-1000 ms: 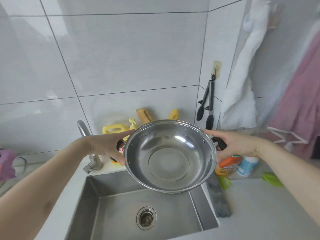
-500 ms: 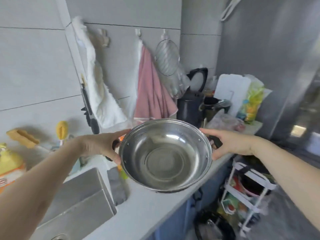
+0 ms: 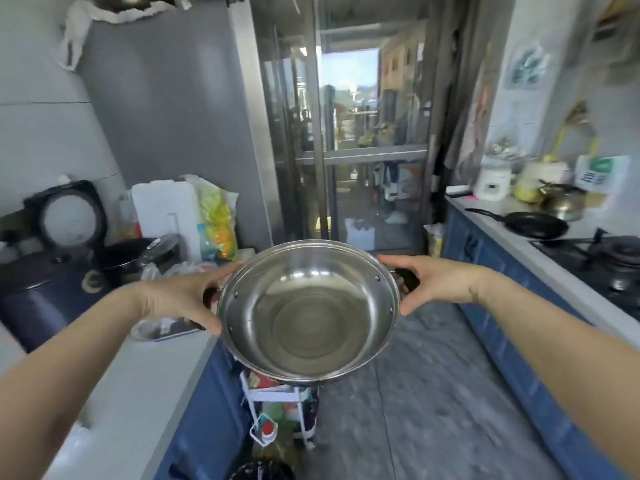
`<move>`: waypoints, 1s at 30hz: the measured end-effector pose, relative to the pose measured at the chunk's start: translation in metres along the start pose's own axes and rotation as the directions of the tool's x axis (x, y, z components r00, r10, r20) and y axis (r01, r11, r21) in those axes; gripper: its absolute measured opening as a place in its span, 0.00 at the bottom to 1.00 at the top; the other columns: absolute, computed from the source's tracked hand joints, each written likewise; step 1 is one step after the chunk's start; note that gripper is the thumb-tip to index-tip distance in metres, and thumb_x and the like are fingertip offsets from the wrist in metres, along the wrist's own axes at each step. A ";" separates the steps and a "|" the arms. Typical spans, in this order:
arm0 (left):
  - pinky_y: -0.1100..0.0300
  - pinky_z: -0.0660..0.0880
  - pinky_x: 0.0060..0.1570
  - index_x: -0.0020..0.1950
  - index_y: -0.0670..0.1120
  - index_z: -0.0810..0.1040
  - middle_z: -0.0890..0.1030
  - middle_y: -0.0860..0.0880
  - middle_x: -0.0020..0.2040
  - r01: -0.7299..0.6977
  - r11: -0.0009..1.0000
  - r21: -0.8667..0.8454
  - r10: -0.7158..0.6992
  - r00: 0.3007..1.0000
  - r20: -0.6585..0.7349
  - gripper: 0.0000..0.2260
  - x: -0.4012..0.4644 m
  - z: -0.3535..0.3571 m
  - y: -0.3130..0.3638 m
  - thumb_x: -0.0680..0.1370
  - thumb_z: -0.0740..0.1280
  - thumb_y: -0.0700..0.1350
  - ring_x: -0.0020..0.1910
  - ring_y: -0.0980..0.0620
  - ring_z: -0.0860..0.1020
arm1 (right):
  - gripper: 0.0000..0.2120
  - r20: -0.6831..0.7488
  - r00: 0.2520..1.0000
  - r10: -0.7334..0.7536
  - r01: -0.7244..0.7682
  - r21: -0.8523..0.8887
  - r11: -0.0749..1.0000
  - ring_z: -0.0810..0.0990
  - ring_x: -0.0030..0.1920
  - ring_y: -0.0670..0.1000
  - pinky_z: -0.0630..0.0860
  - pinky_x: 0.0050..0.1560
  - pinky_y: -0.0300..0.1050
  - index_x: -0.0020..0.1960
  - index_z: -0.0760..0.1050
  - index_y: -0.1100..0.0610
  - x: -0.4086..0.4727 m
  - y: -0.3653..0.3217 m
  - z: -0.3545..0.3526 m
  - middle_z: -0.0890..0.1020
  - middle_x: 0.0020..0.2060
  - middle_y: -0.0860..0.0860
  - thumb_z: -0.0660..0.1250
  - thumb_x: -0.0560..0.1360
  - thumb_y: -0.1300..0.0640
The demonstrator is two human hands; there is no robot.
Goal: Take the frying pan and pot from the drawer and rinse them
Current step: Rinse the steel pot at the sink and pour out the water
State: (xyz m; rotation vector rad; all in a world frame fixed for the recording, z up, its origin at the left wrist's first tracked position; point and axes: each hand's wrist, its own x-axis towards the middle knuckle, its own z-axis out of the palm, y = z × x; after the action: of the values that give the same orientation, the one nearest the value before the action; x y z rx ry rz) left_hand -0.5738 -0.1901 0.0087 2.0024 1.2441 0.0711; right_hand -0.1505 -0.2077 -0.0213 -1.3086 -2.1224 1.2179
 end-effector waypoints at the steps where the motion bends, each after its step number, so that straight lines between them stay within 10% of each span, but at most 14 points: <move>1: 0.54 0.68 0.70 0.74 0.71 0.54 0.72 0.66 0.68 -0.039 0.999 0.035 0.038 0.999 0.036 0.50 0.031 -0.003 0.010 0.65 0.82 0.45 0.69 0.62 0.70 | 0.43 -0.040 0.998 0.043 -0.042 0.024 0.999 0.75 0.66 0.46 0.72 0.66 0.44 0.73 0.65 0.40 -0.012 0.013 -0.015 0.78 0.63 0.39 0.79 0.66 0.64; 5: 0.43 0.65 0.71 0.75 0.69 0.56 0.73 0.57 0.70 -0.207 0.974 0.091 0.186 0.964 0.192 0.50 0.155 -0.006 0.068 0.65 0.83 0.44 0.71 0.49 0.69 | 0.44 -0.192 0.963 0.191 -0.169 0.123 0.978 0.73 0.66 0.40 0.74 0.60 0.37 0.73 0.63 0.40 -0.064 0.064 -0.070 0.76 0.64 0.37 0.78 0.67 0.66; 11: 0.42 0.70 0.68 0.71 0.77 0.54 0.74 0.60 0.67 -0.426 0.878 0.218 0.318 0.860 0.400 0.52 0.321 0.030 0.197 0.61 0.82 0.47 0.68 0.48 0.73 | 0.45 -0.466 0.810 0.355 -0.287 0.214 0.934 0.75 0.49 0.58 0.78 0.55 0.55 0.74 0.62 0.36 -0.178 0.130 -0.113 0.81 0.59 0.46 0.79 0.66 0.62; 15: 0.78 0.69 0.54 0.67 0.76 0.56 0.74 0.68 0.62 -0.559 0.809 0.182 0.382 0.735 0.561 0.48 0.395 0.105 0.303 0.65 0.80 0.39 0.60 0.72 0.71 | 0.43 -0.574 0.689 0.443 -0.310 0.320 0.895 0.73 0.56 0.70 0.71 0.66 0.64 0.73 0.64 0.38 -0.277 0.172 -0.115 0.78 0.63 0.52 0.80 0.66 0.60; 21: 0.73 0.68 0.61 0.70 0.74 0.53 0.72 0.67 0.66 -0.706 0.699 0.113 0.429 0.541 0.723 0.51 0.466 0.249 0.441 0.65 0.81 0.40 0.64 0.72 0.69 | 0.42 -0.622 0.501 0.602 -0.378 0.468 0.799 0.71 0.45 0.54 0.72 0.54 0.50 0.72 0.66 0.38 -0.424 0.216 -0.119 0.78 0.60 0.55 0.81 0.66 0.59; 26: 0.58 0.79 0.53 0.75 0.71 0.51 0.78 0.62 0.60 -0.750 0.658 0.059 0.469 0.470 0.747 0.53 0.499 0.359 0.527 0.63 0.80 0.44 0.53 0.61 0.79 | 0.41 -0.680 0.357 0.641 -0.440 0.482 0.757 0.72 0.59 0.66 0.70 0.66 0.63 0.68 0.70 0.35 -0.531 0.263 -0.140 0.72 0.65 0.55 0.82 0.62 0.58; 30: 0.50 0.78 0.59 0.73 0.75 0.47 0.72 0.58 0.69 -0.757 0.649 0.079 0.455 0.469 0.757 0.57 0.521 0.432 0.569 0.58 0.83 0.53 0.60 0.55 0.78 | 0.42 -0.663 0.347 0.664 -0.478 0.484 0.733 0.70 0.68 0.56 0.72 0.66 0.55 0.70 0.69 0.39 -0.588 0.301 -0.156 0.68 0.70 0.42 0.82 0.63 0.62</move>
State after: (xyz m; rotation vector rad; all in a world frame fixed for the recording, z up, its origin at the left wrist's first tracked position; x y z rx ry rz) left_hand 0.3018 -0.1604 -0.1115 2.4134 -0.0359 -0.5899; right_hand 0.4135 -0.5763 -0.1063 -2.0827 -0.8229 0.7222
